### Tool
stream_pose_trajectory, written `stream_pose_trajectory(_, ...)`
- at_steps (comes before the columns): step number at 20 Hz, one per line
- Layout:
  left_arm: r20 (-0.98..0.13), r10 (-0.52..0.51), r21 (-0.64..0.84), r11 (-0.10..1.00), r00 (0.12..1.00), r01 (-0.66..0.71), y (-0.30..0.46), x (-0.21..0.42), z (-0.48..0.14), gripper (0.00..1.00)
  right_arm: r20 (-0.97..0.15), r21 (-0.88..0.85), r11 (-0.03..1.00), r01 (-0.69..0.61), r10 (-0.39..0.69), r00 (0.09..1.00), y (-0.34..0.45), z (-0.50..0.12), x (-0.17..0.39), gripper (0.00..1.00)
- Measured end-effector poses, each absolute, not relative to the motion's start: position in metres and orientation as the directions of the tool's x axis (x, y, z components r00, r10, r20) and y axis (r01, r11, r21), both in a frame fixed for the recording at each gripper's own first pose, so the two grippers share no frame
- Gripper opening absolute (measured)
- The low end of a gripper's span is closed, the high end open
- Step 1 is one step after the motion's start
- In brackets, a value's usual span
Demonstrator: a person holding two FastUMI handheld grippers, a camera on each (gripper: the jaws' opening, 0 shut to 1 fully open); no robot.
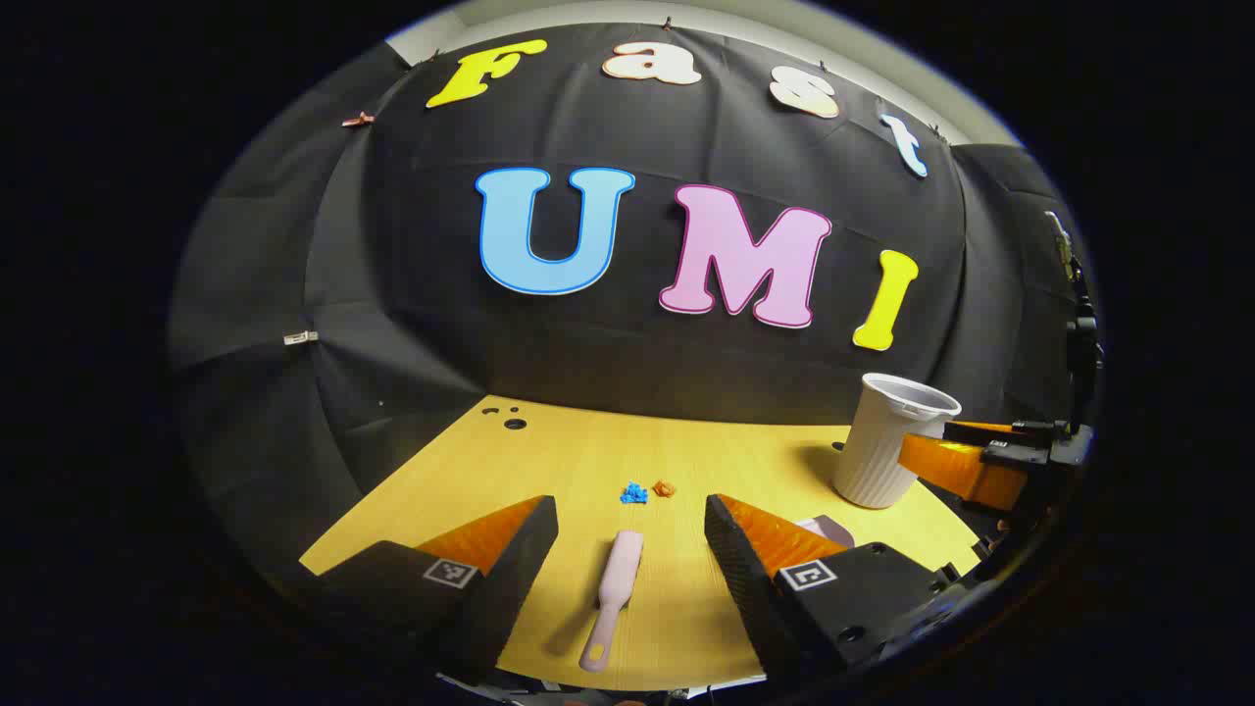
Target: Pick up the small broom and dustpan from the desktop, sweep the trash into the dustpan with the broom, and then empty the trash into the garbage bin.
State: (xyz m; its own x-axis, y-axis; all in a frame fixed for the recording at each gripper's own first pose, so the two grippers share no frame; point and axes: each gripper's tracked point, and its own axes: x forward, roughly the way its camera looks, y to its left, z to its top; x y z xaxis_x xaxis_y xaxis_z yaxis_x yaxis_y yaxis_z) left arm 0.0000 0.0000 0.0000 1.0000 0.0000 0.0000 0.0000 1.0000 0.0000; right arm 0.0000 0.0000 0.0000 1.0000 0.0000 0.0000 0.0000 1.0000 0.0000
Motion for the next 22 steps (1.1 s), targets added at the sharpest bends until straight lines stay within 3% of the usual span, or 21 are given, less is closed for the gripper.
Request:
stream_pose_trajectory(12,-0.077,-0.03,0.065,0.997,0.997,0.035,-0.006,0.017,-0.021,0.96,-0.127,0.044,0.999,-0.001,0.006,0.992,-0.01,-0.035,0.016,0.98)
stream_pose_trajectory(22,-0.265,-0.038,-0.073,0.997,0.963,0.019,-0.002,0.05,-0.085,0.96,-0.236,0.073,0.997,0.004,0.014,0.972,-0.025,-0.07,0.033,0.98)
